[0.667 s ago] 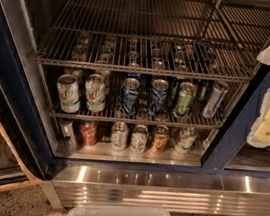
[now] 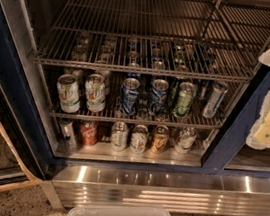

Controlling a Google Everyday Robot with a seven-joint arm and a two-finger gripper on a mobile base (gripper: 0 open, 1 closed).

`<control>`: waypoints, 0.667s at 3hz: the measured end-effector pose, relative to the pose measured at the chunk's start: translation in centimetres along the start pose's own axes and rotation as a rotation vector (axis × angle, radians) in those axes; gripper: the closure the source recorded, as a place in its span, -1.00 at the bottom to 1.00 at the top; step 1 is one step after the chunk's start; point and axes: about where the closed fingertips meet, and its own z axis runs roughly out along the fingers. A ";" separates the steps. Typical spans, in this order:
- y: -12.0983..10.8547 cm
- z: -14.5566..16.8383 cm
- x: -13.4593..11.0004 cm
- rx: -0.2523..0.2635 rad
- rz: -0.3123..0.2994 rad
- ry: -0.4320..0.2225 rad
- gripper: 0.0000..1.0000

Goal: Pick green can from middle shelf of fridge

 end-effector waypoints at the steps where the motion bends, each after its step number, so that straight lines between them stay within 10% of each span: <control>1: 0.8 2.0 -0.3 0.006 0.034 -0.052 -1.00; 2: 0.8 2.0 -0.3 0.006 0.034 -0.052 -1.00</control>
Offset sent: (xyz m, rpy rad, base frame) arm -0.0023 0.0057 -0.0150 0.0425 -0.0017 -0.0138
